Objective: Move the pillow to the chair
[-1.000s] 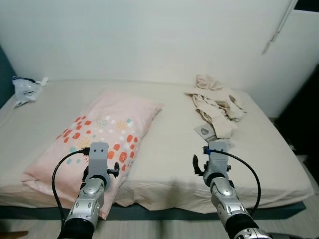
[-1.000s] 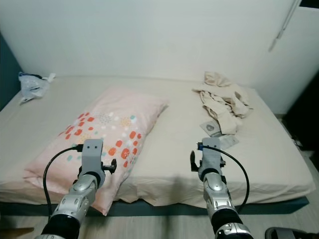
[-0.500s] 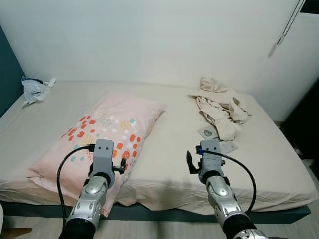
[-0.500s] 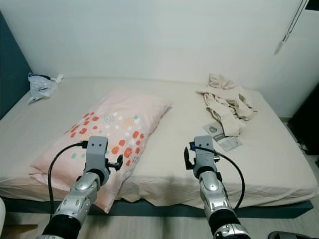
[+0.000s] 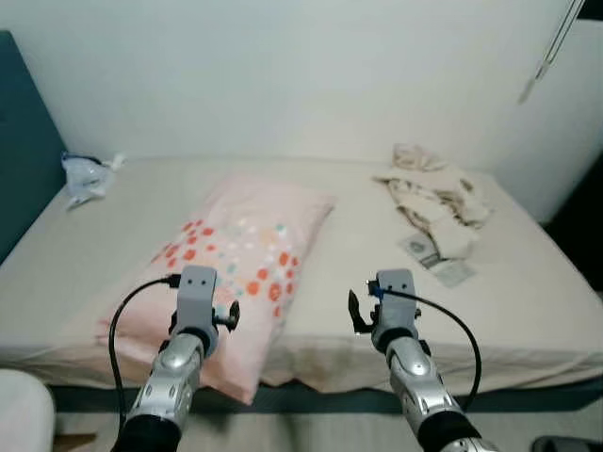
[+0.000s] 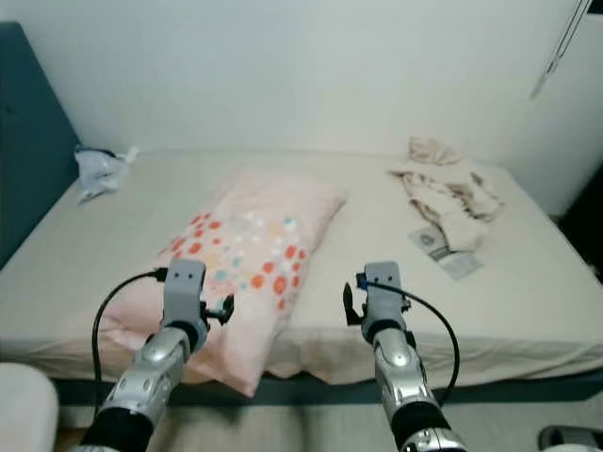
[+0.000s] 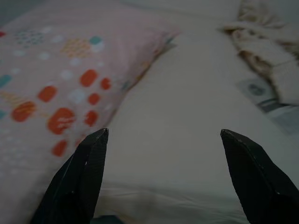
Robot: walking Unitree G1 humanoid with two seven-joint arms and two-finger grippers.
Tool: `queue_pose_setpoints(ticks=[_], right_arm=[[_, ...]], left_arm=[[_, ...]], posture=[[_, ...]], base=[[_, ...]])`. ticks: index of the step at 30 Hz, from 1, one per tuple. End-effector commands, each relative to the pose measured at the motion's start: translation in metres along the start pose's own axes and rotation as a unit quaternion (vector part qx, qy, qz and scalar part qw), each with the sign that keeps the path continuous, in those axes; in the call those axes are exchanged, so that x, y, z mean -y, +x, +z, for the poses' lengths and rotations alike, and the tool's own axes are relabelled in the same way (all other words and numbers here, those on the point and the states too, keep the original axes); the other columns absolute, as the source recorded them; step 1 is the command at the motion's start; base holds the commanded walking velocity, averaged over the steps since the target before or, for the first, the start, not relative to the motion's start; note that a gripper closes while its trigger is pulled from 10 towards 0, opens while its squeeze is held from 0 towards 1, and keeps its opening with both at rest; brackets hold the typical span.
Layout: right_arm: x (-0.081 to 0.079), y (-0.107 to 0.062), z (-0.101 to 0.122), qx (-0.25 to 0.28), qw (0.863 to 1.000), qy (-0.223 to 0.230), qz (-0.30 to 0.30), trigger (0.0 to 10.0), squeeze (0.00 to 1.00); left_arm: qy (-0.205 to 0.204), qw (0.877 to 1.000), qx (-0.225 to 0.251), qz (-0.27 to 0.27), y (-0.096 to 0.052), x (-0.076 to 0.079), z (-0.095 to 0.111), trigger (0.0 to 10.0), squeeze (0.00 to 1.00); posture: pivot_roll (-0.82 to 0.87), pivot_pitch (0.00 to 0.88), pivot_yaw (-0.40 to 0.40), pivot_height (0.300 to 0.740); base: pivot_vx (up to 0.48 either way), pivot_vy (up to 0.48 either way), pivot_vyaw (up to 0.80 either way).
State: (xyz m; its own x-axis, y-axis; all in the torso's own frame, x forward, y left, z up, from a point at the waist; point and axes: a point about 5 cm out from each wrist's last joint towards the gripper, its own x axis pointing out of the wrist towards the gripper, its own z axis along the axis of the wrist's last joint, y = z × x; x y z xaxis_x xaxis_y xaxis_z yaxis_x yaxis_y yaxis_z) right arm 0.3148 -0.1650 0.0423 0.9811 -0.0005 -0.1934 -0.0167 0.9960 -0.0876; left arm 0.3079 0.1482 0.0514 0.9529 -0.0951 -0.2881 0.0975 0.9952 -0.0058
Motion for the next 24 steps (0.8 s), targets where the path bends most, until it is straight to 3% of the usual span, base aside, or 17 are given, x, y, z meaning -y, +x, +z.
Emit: queue_pose_setpoints(ticks=[1, 9, 12, 20, 24], right_arm=[[0.001, -0.0014, -0.0024, -0.004, 1.0, 0.014, -0.004, 10.0, 0.0], [0.0012, -0.0023, -0.0031, -0.003, 1.0, 0.025, -0.005, 10.0, 0.0], [0.0019, -0.0027, -0.0033, -0.001, 1.0, 0.014, -0.009, 10.0, 0.0], [0.0025, -0.0025, -0.003, 0.0, 1.0, 0.019, -0.011, 10.0, 0.0], [0.0024, -0.0019, -0.0017, 0.002, 1.0, 0.021, -0.011, 10.0, 0.0]], left_arm=[[-0.003, 1.0, 0.0, 0.0, -0.0016, -0.0023, -0.0017, 10.0, 0.0], [-0.001, 1.0, 0.001, -0.002, -0.0012, -0.0036, -0.0001, 10.0, 0.0], [-0.001, 1.0, 0.002, -0.003, -0.0012, -0.0028, 0.0004, 10.0, 0.0], [0.003, 1.0, 0.009, -0.008, -0.0014, -0.0023, 0.0019, 10.0, 0.0], [0.015, 1.0, 0.013, -0.015, -0.002, -0.001, 0.0038, 10.0, 0.0]], posture=[[-0.05, 0.053, -0.035, 0.74], [-0.05, 0.056, -0.03, 0.74], [-0.05, 0.056, -0.029, 0.74], [-0.04, 0.047, -0.029, 0.74], [-0.04, 0.046, -0.029, 0.74]], base=[[0.0, 0.454, 0.0], [0.0, 0.454, -0.8], [0.0, 0.382, 0.0], [0.0, 0.0, 0.0], [0.0, -0.48, 0.0]])
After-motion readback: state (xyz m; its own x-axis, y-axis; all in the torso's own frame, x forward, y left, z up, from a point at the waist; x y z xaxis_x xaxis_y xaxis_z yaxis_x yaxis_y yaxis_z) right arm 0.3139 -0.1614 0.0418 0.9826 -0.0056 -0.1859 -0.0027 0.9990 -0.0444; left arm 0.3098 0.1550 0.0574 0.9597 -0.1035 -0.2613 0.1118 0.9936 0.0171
